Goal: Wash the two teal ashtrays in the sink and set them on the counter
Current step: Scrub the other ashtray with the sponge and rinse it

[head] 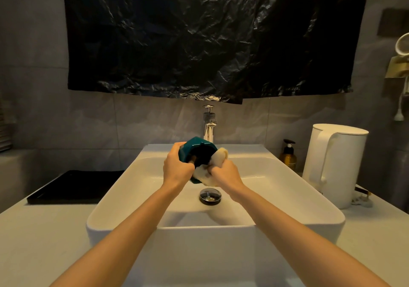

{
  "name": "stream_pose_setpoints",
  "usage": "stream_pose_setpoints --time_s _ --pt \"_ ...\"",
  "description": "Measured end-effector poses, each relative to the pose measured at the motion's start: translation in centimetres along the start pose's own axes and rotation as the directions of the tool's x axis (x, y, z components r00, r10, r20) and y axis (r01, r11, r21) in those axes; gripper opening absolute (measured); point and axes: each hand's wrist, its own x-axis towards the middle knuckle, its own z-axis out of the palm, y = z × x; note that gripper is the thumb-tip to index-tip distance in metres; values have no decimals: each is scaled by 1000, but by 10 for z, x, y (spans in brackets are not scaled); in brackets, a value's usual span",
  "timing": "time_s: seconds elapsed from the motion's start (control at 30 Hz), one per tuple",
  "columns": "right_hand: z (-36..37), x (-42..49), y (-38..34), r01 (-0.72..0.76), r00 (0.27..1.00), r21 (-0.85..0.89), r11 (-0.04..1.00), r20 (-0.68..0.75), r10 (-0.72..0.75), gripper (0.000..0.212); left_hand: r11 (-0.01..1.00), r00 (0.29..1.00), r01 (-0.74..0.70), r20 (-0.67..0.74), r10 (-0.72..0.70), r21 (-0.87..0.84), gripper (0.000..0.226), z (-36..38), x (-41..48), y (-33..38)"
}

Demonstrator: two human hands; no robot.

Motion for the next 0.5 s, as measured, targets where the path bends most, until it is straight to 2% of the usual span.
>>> stream_pose_setpoints --time_s 0.1,0.23,0.37,0.47,0.5 --pt "-1 -2 -5 25 996 94 995 83 -33 40 997 1000 16 -16 -17 -74 47 -3 1 1" --pt "-8 -7 -9 78 967 273 959 214 -140 46 977 997 65 61 -54 -201 37 -12 5 1" --pt "-15 -9 -14 30 936 399 917 310 -165 32 953 991 131 29 -128 -274 34 -15 9 -1" --pt "-17 -8 -14 49 942 318 947 300 -149 26 968 995 92 -19 -100 -232 37 -16 7 0" --pt "-17 -8 -13 70 954 266 961 263 -143 31 981 997 61 -27 -67 -186 40 -16 6 0"
